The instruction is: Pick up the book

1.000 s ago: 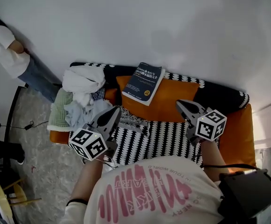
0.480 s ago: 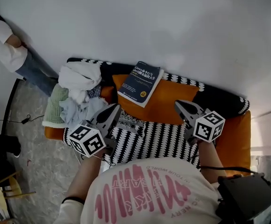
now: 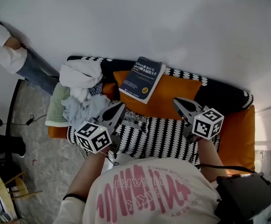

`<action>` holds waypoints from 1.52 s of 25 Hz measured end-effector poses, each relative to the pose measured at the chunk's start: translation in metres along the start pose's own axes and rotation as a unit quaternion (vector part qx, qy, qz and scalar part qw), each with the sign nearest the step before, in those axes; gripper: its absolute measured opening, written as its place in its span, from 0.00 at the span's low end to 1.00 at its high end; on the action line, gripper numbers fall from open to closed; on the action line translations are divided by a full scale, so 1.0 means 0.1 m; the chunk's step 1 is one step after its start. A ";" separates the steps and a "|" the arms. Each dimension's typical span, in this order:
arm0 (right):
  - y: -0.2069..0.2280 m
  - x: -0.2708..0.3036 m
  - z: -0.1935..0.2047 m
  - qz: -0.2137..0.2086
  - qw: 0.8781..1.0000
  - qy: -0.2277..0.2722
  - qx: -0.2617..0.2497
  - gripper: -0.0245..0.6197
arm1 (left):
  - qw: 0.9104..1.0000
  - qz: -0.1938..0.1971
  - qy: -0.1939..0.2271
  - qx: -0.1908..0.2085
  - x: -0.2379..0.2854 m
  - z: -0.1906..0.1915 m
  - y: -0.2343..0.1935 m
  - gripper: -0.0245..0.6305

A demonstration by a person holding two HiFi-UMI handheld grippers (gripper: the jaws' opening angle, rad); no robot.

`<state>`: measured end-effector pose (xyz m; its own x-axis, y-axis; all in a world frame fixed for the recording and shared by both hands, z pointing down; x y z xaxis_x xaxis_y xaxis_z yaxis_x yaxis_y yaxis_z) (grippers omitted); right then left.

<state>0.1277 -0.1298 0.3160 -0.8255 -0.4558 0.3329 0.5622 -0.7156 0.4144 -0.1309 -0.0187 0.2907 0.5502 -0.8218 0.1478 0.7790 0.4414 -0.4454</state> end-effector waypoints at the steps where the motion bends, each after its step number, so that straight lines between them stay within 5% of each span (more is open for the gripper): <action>1: 0.00 0.02 0.03 0.001 1.000 0.000 0.004 0.05 | 1.000 0.001 -0.002 0.010 0.02 0.02 -0.04 0.05; 4: -0.01 0.10 0.15 0.010 1.000 -0.006 0.017 0.05 | 1.000 0.006 0.001 0.014 0.03 0.07 -0.18 0.05; 8: 0.04 0.28 0.22 0.027 0.999 -0.011 0.027 0.05 | 1.000 0.005 0.013 -0.028 0.06 0.11 -0.46 0.05; 17: 0.12 0.73 0.44 0.048 0.997 -0.018 0.056 0.05 | 0.999 0.004 -0.043 -0.016 0.21 0.24 -1.00 0.05; 32: 0.35 1.24 0.76 0.068 0.974 0.009 0.215 0.06 | 0.995 -0.006 -0.095 -0.031 0.48 0.31 -1.72 0.05; 37: 0.44 1.36 0.91 0.057 0.959 0.016 0.277 0.28 | 0.993 0.002 -0.116 -0.024 0.55 0.33 -1.90 0.05; 38: 0.45 1.38 0.94 0.057 0.958 0.014 0.279 0.31 | 0.992 0.006 -0.120 -0.027 0.56 0.35 -1.93 0.12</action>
<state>0.0438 -0.1756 0.4605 -0.7537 -0.5336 0.3836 0.5812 -0.2689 0.7680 -0.2399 -0.1377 0.4155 0.6205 -0.7037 0.3461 0.7583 0.4259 -0.4935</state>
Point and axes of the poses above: the fingertips, and each gripper's own axes: x forward along the fingers, y to its right, z out of its underside, the point moved 7 cm from there along -x, backward along the fingers, and after that the axes turned 9 degrees about z, right-handed, at the moved point
